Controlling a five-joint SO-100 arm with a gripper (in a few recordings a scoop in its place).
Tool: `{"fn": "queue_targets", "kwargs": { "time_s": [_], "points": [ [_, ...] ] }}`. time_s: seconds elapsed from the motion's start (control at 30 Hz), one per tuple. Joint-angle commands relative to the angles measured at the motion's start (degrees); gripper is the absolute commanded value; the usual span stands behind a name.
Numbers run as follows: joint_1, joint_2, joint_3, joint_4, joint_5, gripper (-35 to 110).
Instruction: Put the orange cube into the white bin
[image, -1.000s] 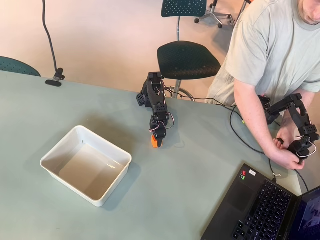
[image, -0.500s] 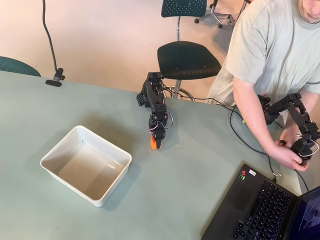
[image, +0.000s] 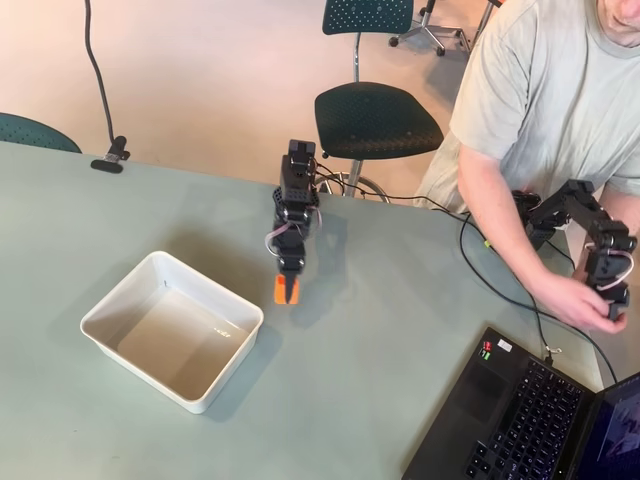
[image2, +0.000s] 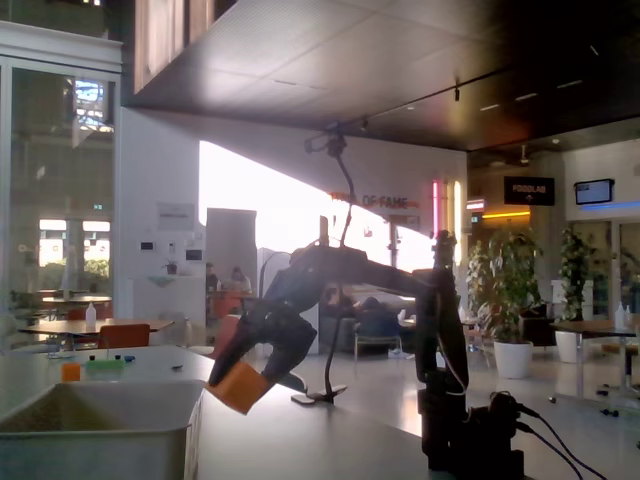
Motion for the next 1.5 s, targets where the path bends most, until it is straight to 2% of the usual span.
{"fn": "queue_targets", "kwargs": {
  "time_s": [0.0, 0.2, 0.67, 0.8, 1.03, 1.3, 1.47],
  "points": [
    [0.70, 4.22, -5.36, -0.44, -0.26, 29],
    [8.96, 1.23, -11.60, -3.78, -0.53, 30],
    [22.76, -20.21, -12.04, -42.63, 0.18, 30],
    [24.43, -24.70, -12.04, -50.01, 0.26, 30],
    [24.87, -26.72, -11.95, -52.73, 0.26, 33],
    [24.79, -29.00, -11.95, -52.47, 0.35, 55],
    [24.79, -28.30, -12.30, -52.03, 0.44, 59]
  ]
}}
